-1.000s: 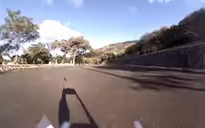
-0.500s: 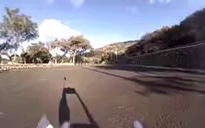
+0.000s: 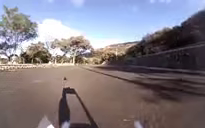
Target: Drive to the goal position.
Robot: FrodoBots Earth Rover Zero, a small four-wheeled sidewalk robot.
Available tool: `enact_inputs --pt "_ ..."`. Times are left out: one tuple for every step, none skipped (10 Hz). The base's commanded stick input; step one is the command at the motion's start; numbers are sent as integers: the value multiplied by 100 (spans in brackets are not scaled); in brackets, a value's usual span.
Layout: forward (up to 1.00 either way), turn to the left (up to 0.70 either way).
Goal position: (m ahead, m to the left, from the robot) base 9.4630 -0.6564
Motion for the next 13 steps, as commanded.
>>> enact_inputs --pt "69 2" --pt "69 2" --pt "69 2" --pt "69 2" --pt "69 2" --pt "69 2" --pt "69 2" --pt "69 2" --pt "69 2" --pt "69 2" --pt "69 2" --pt "69 2" --pt "69 2"
